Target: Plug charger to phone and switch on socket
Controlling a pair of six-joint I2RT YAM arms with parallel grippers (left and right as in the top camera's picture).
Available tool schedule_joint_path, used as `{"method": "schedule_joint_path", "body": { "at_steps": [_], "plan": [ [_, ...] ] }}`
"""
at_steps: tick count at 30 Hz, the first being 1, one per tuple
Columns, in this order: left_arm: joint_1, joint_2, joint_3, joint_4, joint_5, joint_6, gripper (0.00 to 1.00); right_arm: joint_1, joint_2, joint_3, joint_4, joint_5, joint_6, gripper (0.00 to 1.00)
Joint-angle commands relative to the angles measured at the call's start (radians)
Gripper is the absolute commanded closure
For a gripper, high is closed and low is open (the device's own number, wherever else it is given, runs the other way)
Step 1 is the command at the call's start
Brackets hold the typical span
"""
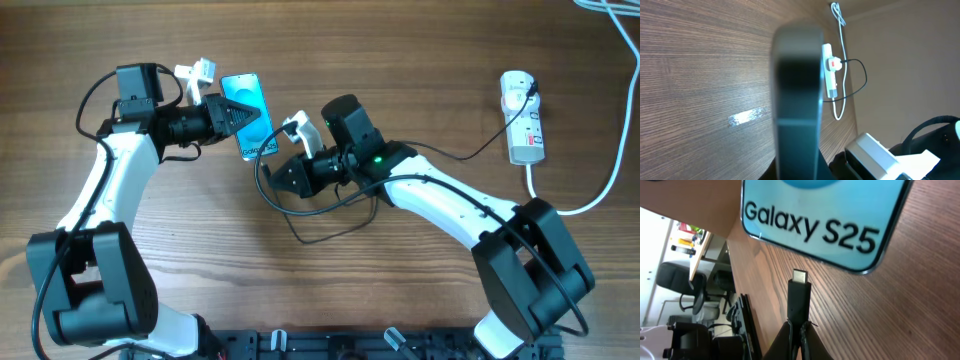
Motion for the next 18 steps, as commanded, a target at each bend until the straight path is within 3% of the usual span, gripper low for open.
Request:
{"method": "schedule_joint_path", "body": {
  "at_steps": [1, 18],
  "plan": [
    [0.0, -0.025, -0.003, 0.008, 0.014, 0.011, 0.96, 0.006, -0.005, -0.008, -0.001, -0.022, -0.021, 0.96],
    [0.0, -0.025, -0.003, 0.006, 0.015, 0.004, 0.96, 0.006, -0.005, -0.008, 0.057, 0.033, -0.01, 0.96]
  ]
}}
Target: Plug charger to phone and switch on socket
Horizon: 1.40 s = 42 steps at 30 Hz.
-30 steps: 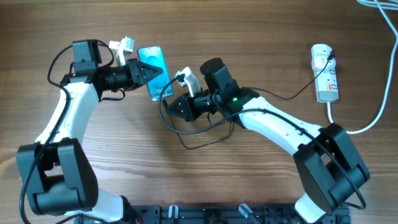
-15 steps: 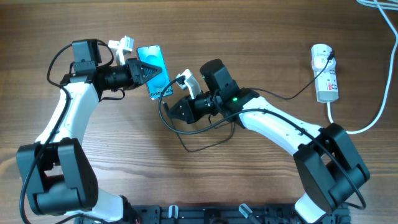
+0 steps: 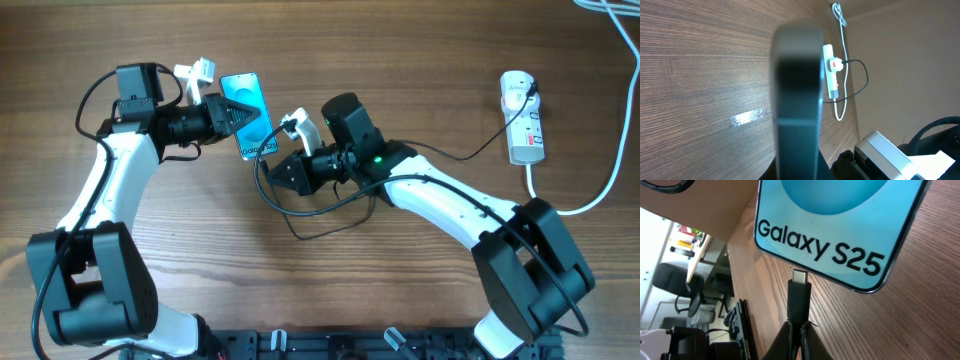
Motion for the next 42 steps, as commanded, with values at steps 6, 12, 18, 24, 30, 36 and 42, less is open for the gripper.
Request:
{"method": "schedule_joint_path", "body": {
  "at_steps": [6, 12, 18, 24, 30, 36, 42],
  "plan": [
    [0.0, -0.025, -0.003, 0.002, 0.021, 0.005, 0.96, 0.006, -0.005, -0.007, 0.005, 0.059, 0.001, 0.96],
    [0.0, -0.025, -0.003, 0.002, 0.021, 0.001, 0.96, 0.006, -0.005, -0.007, 0.005, 0.072, 0.01, 0.96],
    [0.0, -0.025, -0.003, -0.002, 0.021, 0.001, 0.96, 0.006, -0.005, -0.007, 0.006, 0.091, 0.012, 0.96],
    [0.0, -0.025, -0.003, -0.002, 0.021, 0.001, 0.96, 0.006, -0.005, -0.007, 0.022, 0.102, 0.045, 0.96],
    [0.0, -0.025, -0.003, -0.002, 0.021, 0.001, 0.96, 0.006, -0.005, -0.007, 0.081, 0.103, 0.098, 0.96],
    [0.0, -0.025, -0.003, -0.005, 0.021, 0.001, 0.96, 0.006, -0.005, -0.007, 0.12, 0.11, 0.125, 0.96],
    [0.0, -0.025, -0.003, -0.005, 0.021, 0.001, 0.96, 0.006, -0.005, -0.007, 0.128, 0.121, 0.149, 0.96]
  ]
}}
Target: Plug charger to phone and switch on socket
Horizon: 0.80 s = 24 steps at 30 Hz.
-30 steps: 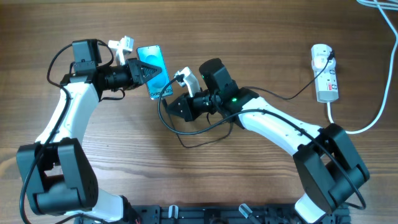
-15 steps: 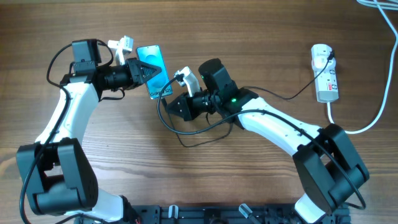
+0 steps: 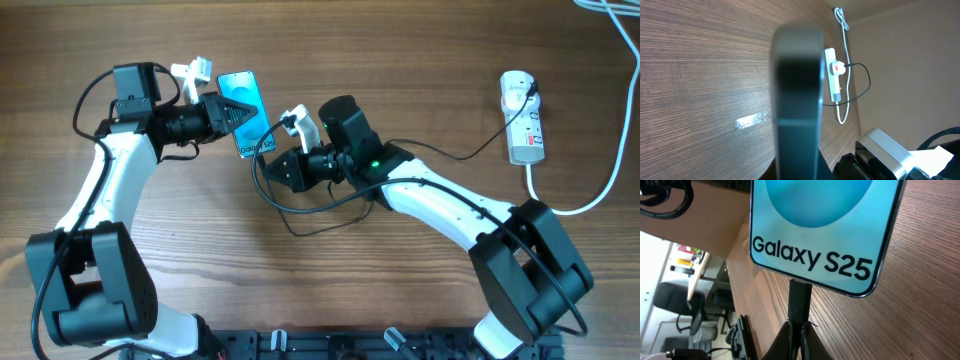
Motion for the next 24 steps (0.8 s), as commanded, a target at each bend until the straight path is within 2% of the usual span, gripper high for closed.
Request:
{"method": "schedule_joint_path", "body": {
  "at_steps": [1, 6, 12, 24],
  "plan": [
    [-0.006, -0.025, -0.003, -0.013, 0.032, 0.001, 0.96, -0.009, -0.005, 0.01, 0.032, 0.058, 0.019, 0.96],
    [-0.006, -0.026, -0.003, -0.018, 0.033, 0.002, 0.96, -0.009, -0.005, 0.01, 0.034, 0.067, 0.022, 0.96],
    [-0.033, -0.025, -0.003, -0.02, 0.032, 0.002, 0.96, -0.009, -0.005, 0.01, 0.064, 0.151, 0.093, 0.96],
    [-0.058, -0.025, -0.003, -0.009, 0.032, 0.002, 0.96, -0.01, -0.005, 0.01, 0.164, 0.151, 0.092, 0.96]
  ]
}}
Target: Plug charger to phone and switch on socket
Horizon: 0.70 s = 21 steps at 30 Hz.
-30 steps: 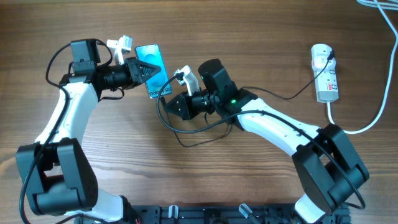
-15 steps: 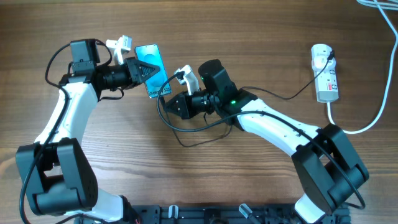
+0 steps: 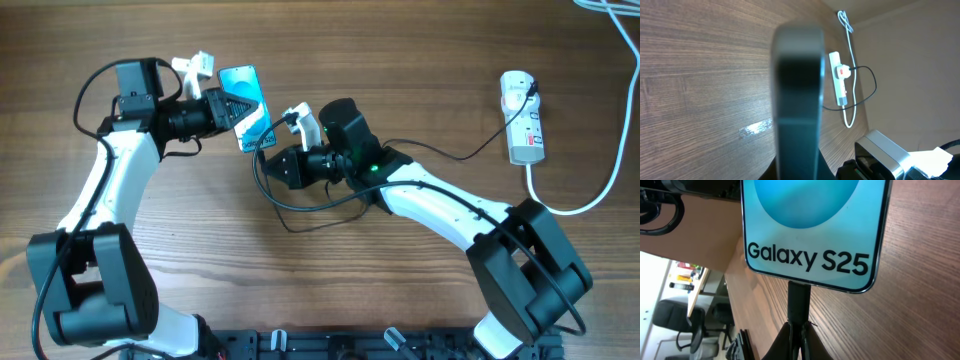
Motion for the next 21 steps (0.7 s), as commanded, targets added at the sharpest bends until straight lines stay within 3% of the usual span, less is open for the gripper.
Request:
{"method": "schedule_joint_path", "body": {
  "at_steps": [1, 3, 4, 5, 7, 12, 15, 21],
  "plan": [
    [-0.037, -0.023, -0.018, -0.035, 0.072, 0.001, 0.96, -0.018, -0.005, 0.039, 0.066, 0.093, 0.002, 0.96],
    [-0.037, -0.023, -0.018, -0.035, 0.072, 0.001, 0.96, -0.018, -0.005, 0.039, 0.06, 0.092, 0.002, 0.95],
    [-0.037, -0.023, -0.018, -0.035, 0.072, 0.001, 0.96, -0.018, -0.005, 0.039, 0.052, 0.092, 0.002, 0.88],
    [-0.037, -0.023, -0.018, -0.035, 0.072, 0.001, 0.96, -0.018, -0.005, 0.039, 0.04, 0.092, 0.001, 0.67],
    [-0.037, -0.023, -0.018, -0.035, 0.072, 0.001, 0.96, -0.018, -0.005, 0.039, -0.002, 0.092, 0.0, 0.5],
    [-0.037, -0.023, -0.018, -0.035, 0.072, 0.001, 0.96, -0.024, -0.006, 0.039, -0.09, 0.058, -0.013, 0.39],
    [-0.037, -0.023, -0.018, -0.035, 0.072, 0.001, 0.96, -0.026, -0.006, 0.04, -0.081, -0.034, -0.056, 0.23],
    [-0.037, -0.023, -0.018, -0.035, 0.072, 0.001, 0.96, -0.024, -0.006, 0.04, -0.116, -0.117, -0.055, 0.2]
  ]
}}
